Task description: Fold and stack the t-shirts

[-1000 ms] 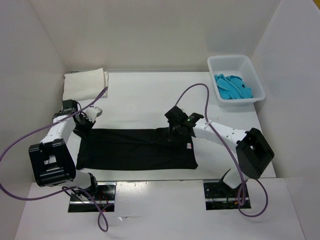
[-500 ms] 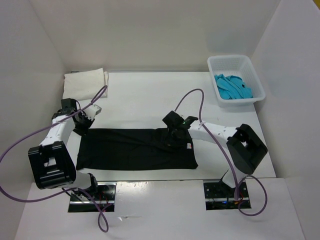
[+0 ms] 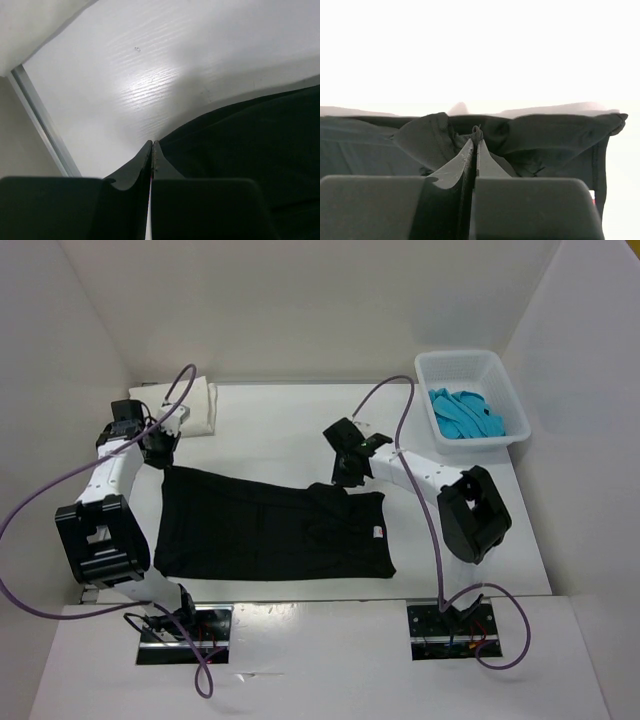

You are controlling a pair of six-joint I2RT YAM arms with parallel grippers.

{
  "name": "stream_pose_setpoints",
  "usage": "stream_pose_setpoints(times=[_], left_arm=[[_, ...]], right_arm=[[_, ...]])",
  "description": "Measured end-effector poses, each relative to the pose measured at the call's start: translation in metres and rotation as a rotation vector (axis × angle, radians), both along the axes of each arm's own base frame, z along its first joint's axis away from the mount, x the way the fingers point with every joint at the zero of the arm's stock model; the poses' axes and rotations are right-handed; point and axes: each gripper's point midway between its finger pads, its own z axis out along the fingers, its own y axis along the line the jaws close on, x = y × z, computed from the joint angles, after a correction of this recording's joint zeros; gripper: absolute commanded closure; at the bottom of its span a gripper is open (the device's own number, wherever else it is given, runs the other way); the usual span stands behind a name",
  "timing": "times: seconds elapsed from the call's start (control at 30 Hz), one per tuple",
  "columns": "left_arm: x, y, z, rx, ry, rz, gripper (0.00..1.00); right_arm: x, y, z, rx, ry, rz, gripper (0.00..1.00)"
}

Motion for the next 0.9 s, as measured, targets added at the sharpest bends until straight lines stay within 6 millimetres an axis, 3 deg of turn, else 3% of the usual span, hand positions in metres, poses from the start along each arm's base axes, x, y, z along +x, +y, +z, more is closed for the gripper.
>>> stream_pose_setpoints(times=[0.13, 0.27, 0.53, 0.73, 0.9], left_arm=[[-0.014, -0.004, -0.015, -0.01, 0.032, 0.001, 1.0], [-0.043, -0.009, -0.027, 0.029, 0.068, -0.063, 1.0], [-0.094, -0.005, -0.061, 0.128, 0.199, -0.151, 1.0], [-0.104, 0.006, -0.085, 0.113, 0.294, -0.12, 1.0], [-0.107, 0.008, -0.09, 0.114, 0.318, -0.117, 1.0]], right_arm=[[-0.02, -0.007, -0.016, -0.016, 0.053, 0.018, 1.0], [-0.049, -0.017, -0.027, -0.006, 0.112, 0.035, 1.0], [-0.09, 0.001, -0.032, 0.058, 0.184, 0.133, 1.0], [-0.1, 0.007, -0.036, 0.073, 0.211, 0.158, 1.0], [-0.107, 0.005, -0.042, 0.069, 0.232, 0.164, 0.98]])
